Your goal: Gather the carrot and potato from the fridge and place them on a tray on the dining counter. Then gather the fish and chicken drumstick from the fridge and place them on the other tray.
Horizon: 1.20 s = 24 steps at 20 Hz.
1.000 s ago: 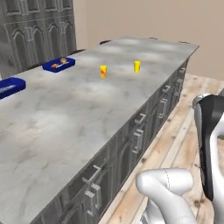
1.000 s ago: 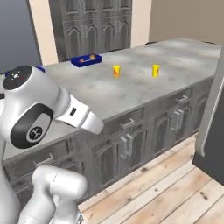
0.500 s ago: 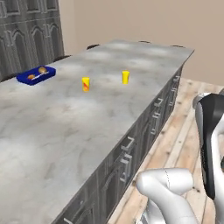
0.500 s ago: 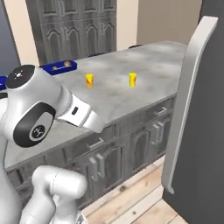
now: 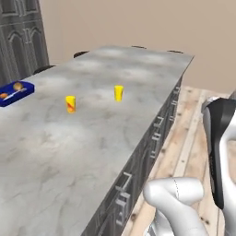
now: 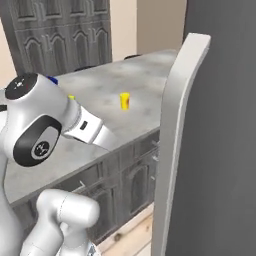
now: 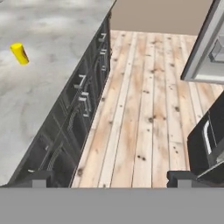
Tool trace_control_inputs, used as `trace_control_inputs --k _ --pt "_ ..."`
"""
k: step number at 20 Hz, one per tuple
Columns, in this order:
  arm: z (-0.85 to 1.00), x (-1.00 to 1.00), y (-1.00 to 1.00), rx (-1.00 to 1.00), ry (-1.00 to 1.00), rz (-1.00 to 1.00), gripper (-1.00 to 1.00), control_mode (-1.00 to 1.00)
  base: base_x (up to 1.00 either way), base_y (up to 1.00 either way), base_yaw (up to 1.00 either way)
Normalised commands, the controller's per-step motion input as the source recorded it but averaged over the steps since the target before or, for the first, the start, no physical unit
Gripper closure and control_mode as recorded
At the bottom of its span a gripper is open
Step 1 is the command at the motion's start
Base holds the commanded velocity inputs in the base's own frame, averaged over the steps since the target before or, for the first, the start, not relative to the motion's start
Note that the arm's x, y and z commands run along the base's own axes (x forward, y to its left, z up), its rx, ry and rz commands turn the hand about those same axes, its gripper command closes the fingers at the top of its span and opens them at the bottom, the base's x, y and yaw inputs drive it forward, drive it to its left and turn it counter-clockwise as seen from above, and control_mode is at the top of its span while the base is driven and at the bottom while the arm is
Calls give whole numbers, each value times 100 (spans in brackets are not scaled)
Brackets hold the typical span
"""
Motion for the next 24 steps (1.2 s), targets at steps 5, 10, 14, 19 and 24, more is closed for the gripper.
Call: trace_control_inputs --k 5,10,14,19,24 --pt "0 0 0 0 0 0 -100 100 64 -34 -21" --pt "0 0 0 0 0 0 -100 100 64 -42 -20" --pt "0 0 0 0 0 0 -100 100 58 -40 -24" --pt "0 0 0 0 0 0 -100 100 58 -29 -37" --pt "0 0 0 0 0 0 -100 100 50 -21 -48"
